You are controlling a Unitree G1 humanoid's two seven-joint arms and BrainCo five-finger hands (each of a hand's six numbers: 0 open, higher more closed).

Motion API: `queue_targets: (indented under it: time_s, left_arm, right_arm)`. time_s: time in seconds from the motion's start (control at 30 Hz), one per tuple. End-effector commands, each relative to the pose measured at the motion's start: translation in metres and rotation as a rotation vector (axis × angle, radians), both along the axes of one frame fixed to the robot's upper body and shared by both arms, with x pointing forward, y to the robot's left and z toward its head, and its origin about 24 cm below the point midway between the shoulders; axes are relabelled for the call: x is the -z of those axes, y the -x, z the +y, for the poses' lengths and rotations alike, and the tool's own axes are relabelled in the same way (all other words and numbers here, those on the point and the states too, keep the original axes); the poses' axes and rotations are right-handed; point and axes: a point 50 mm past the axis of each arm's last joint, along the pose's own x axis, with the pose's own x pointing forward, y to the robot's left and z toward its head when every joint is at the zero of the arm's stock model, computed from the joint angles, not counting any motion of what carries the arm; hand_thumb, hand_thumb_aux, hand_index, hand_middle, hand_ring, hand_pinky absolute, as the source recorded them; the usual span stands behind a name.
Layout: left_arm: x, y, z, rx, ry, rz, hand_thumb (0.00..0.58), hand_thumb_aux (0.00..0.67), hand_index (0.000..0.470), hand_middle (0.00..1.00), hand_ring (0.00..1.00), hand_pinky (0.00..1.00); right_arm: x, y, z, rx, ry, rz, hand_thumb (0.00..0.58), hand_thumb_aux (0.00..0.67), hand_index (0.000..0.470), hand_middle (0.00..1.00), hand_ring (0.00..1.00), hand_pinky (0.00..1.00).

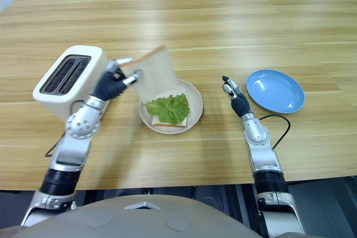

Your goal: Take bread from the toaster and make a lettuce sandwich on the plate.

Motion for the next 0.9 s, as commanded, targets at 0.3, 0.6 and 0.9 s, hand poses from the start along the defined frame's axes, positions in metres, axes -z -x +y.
queue_targets:
  time_s: [0.3,0.6,0.9]
  left_arm:
    - [0.042,-0.039,-0.013,0.212,-0.160,0.249,0.580,0.670,0.460,1.00,1.00,1.00]
    - [0.033,-0.050,-0.009,0.253,-0.276,0.200,0.580,0.670,0.460,1.00,1.00,1.00]
    - [0.034,-0.056,-0.007,0.266,-0.311,0.214,0.580,0.670,0.460,1.00,1.00,1.00]
  right_arm:
    - [0.006,0.001,-0.004,0.016,0.000,0.020,0.000,0.000,0.000,0.00,0.00,0.00]
    - [0.006,0.002,-0.005,0.016,0.004,0.023,0.000,0.000,0.000,0.00,0.00,0.00]
    - [0.004,0.003,-0.006,0.009,0.020,0.023,0.000,0.000,0.000,0.00,0.00,0.00]
